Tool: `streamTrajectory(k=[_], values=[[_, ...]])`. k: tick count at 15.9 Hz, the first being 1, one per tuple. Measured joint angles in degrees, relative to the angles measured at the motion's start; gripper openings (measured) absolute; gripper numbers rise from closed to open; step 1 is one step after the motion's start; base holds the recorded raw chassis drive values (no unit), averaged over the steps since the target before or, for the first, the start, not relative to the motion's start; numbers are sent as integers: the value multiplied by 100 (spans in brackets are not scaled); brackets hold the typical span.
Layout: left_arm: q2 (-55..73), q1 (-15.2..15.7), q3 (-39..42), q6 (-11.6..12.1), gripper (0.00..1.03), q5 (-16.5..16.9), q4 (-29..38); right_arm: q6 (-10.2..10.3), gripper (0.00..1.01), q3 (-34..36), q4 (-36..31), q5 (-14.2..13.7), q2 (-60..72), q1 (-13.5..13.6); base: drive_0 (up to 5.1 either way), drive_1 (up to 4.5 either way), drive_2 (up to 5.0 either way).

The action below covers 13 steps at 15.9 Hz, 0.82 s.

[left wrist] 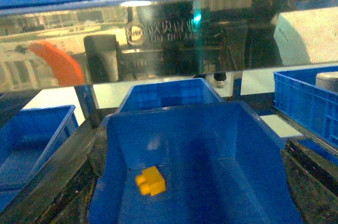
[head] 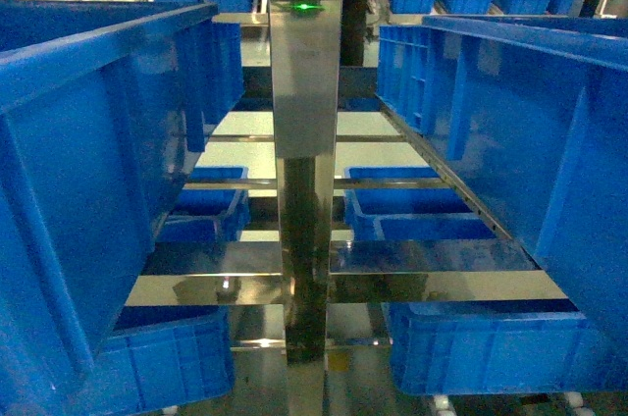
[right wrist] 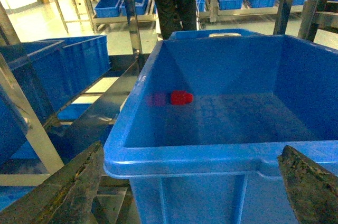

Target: Sort and place red and yellow blocks in left bins

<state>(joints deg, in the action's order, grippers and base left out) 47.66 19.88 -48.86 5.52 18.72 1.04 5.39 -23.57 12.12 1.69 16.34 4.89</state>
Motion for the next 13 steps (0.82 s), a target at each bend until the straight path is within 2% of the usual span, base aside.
streamTrajectory(k=[1, 4, 6, 8, 13], values=[[-57, -133, 146, 11, 98, -197, 203, 0, 98, 0, 0, 0, 2, 0, 0, 0, 0], [-417, -868, 549, 254, 98, -946, 859, 2, 98, 0, 0, 0, 2, 0, 0, 0, 0], [-588, -1139, 560, 308, 98, -1132, 715, 2, 98, 0, 0, 0, 2, 0, 0, 0, 0], [-621, -1224, 562, 326, 98, -1161, 660, 2, 98, 0, 0, 0, 2, 0, 0, 0, 0], [-544, -1132, 553, 83, 98, -1019, 619, 2, 98, 0, 0, 0, 2, 0, 0, 0, 0]])
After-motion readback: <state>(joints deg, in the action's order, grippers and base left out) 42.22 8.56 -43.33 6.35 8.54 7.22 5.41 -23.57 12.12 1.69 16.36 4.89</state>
